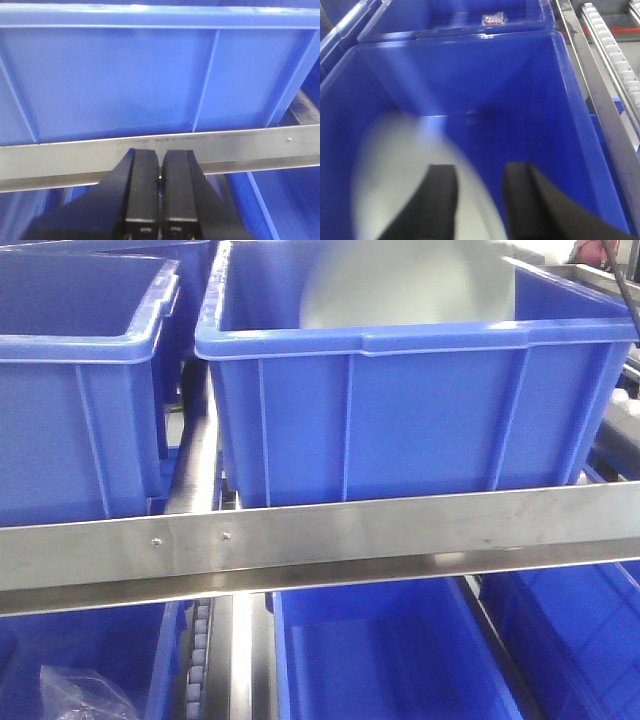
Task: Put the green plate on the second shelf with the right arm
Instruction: 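Lower the plate into the blue bin and open the right gripper, then raise the open right gripper up out of the bin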
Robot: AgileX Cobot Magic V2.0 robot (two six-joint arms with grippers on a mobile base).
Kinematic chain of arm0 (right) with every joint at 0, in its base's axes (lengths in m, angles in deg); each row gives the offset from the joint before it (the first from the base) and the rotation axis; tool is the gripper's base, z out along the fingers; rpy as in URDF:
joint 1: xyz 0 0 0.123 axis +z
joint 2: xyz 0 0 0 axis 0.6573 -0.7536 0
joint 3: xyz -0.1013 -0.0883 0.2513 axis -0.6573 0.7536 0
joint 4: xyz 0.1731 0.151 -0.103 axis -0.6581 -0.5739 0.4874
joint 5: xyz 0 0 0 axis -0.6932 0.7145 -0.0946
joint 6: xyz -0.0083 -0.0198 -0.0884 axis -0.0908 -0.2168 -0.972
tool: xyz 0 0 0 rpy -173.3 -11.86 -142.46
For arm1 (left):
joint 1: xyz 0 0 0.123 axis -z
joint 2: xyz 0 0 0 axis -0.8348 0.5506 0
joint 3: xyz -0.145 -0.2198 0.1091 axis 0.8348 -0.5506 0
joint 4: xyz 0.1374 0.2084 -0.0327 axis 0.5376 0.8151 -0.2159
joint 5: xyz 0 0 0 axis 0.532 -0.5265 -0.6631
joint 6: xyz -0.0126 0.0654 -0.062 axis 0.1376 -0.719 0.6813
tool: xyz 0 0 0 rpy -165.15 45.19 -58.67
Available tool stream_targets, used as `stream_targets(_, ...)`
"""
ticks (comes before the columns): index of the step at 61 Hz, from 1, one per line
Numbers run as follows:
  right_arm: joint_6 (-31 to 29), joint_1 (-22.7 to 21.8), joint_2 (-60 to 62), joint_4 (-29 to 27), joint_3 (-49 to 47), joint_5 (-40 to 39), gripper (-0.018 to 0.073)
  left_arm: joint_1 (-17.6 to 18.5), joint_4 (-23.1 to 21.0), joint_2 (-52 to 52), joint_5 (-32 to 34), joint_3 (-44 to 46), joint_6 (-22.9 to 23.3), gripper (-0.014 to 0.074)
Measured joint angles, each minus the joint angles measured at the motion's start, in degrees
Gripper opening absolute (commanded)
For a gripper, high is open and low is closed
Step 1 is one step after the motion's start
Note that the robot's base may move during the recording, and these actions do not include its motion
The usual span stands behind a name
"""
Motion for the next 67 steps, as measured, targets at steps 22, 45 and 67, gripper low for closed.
stream_targets(22,0.12,0.00,14.05,0.00,8.84,5.23,0.0051,0.00,0.00,0.00,0.00,0.00,0.00,0.0125)
stream_targets(45,0.22,0.00,42.14,0.00,38.07,-2.05,0.0054,0.00,0.00,0.00,0.00,0.00,0.00,0.0125)
stream_targets(67,0.22,0.00,45.50,0.00,42.22,-2.14,0.0054,0.00,0.00,0.00,0.00,0.00,0.00,0.0125)
